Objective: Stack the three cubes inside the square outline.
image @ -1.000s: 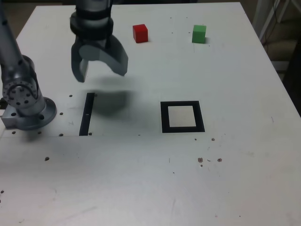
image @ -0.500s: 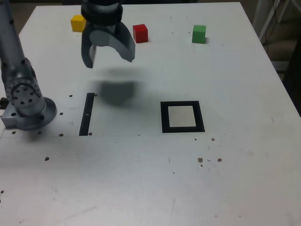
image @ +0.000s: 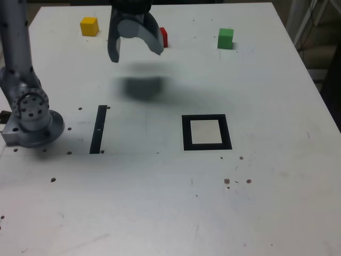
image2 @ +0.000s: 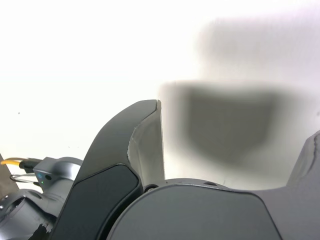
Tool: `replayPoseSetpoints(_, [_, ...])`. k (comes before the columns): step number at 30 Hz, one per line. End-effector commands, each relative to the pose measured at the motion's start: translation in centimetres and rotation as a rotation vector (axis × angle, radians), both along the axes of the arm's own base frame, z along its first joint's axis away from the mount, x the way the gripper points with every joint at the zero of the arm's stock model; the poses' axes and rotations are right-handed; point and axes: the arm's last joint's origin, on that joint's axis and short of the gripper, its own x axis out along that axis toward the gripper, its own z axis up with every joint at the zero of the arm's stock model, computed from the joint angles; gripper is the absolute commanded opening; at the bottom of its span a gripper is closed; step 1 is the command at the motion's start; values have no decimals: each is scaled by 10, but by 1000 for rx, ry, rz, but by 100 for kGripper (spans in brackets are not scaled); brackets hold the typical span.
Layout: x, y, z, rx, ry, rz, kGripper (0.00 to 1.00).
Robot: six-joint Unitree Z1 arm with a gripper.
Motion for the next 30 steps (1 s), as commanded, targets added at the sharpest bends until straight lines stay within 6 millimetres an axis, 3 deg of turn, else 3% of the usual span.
replayPoseSetpoints(1, [3, 6, 0, 2, 4, 4, 98])
replayPoseSetpoints(17, [11, 66, 2, 1, 3, 60, 98])
replayPoseSetpoints(30, [32, 110, -9, -10, 13, 86, 98])
